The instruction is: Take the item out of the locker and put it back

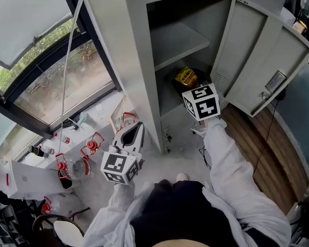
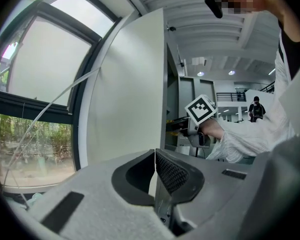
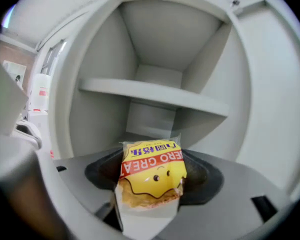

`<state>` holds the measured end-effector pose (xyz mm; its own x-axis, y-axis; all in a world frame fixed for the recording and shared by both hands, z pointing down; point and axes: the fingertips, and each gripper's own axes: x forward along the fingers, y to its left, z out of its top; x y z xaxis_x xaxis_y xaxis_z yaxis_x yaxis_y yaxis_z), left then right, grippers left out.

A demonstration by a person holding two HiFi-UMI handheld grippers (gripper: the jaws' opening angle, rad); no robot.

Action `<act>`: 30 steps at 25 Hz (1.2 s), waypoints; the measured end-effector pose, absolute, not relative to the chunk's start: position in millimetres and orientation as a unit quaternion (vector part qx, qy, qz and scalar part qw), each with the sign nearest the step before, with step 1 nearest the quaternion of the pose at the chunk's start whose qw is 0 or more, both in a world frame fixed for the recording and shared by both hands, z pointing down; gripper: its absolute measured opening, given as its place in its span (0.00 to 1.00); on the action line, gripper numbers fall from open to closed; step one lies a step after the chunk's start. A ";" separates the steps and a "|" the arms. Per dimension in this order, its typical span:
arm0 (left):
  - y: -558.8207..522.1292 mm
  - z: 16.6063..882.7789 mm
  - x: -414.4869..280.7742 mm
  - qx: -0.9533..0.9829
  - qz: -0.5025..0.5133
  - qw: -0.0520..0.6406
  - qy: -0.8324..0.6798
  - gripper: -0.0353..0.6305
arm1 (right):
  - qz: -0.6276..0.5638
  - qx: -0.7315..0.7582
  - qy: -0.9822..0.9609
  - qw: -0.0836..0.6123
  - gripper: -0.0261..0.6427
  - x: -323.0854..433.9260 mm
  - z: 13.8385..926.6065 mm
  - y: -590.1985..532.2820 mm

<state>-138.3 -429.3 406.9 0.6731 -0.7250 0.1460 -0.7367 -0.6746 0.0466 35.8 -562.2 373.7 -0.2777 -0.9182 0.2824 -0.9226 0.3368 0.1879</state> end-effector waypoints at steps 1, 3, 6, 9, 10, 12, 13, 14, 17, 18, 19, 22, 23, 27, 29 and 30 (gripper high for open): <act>-427.4 406.3 -137.2 0.915 0.058 0.050 -0.396 0.07 | 0.000 0.579 -0.799 0.161 0.52 36.9 367.2 -551.5; -423.3 405.5 -135.5 0.919 0.060 0.047 -0.387 0.07 | -0.008 0.587 -0.798 0.138 0.52 40.1 355.6 -529.2; -417.2 405.0 -134.5 0.924 0.061 0.044 -0.374 0.07 | -0.005 0.597 -0.795 0.110 0.52 49.2 345.2 -495.1; -411.6 406.7 -134.3 0.929 0.061 0.047 -0.363 0.07 | 0.013 0.611 -0.786 0.093 0.52 65.7 347.4 -462.0; -409.8 407.9 -133.6 0.930 0.060 0.049 -0.359 0.07 | 0.017 0.619 -0.780 0.089 0.52 72.3 349.5 -450.6; -406.0 411.1 -130.1 0.934 0.057 0.055 -0.349 0.07 | 0.016 0.638 -0.765 0.086 0.52 85.1 355.4 -426.8; -403.7 413.0 -127.5 0.935 0.056 0.057 -0.344 0.07 | 0.015 0.649 -0.756 0.086 0.52 90.8 359.7 -414.9; -401.4 415.1 -124.5 0.937 0.054 0.059 -0.340 0.07 | 0.014 0.659 -0.747 0.088 0.52 95.7 364.9 -403.1; -395.2 422.7 -114.7 0.940 0.054 0.065 -0.331 0.07 | 0.028 0.684 -0.724 0.089 0.52 105.8 383.8 -368.7; -393.7 425.1 -111.6 0.940 0.054 0.068 -0.329 0.07 | 0.038 0.689 -0.718 0.088 0.52 108.2 391.4 -358.1; -392.4 427.1 -108.6 0.940 0.055 0.071 -0.328 0.07 | 0.050 0.693 -0.714 0.088 0.52 110.5 399.4 -348.8; -389.1 430.1 -97.8 0.940 0.056 0.077 -0.327 0.07 | 0.078 0.697 -0.708 0.088 0.52 120.2 418.4 -332.0; -388.1 430.9 -93.6 0.940 0.057 0.078 -0.328 0.07 | 0.081 0.696 -0.708 0.089 0.52 124.3 421.2 -329.8; -389.3 432.3 -76.4 0.932 0.056 0.087 -0.348 0.07 | 0.083 0.684 -0.718 0.099 0.52 137.7 427.2 -331.0; -387.0 431.3 -65.4 0.929 0.053 0.092 -0.355 0.07 | 0.089 0.673 -0.727 0.100 0.52 142.9 429.7 -331.7; -385.2 430.7 -59.5 0.928 0.052 0.093 -0.357 0.07 | 0.090 0.668 -0.732 0.100 0.52 145.7 429.8 -332.1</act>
<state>-59.5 -385.2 430.7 0.7398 -0.6528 0.1627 -0.6721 -0.7281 0.1346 145.7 -332.1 429.8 -0.0881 -0.9600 0.2659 -0.9958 0.0918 0.0014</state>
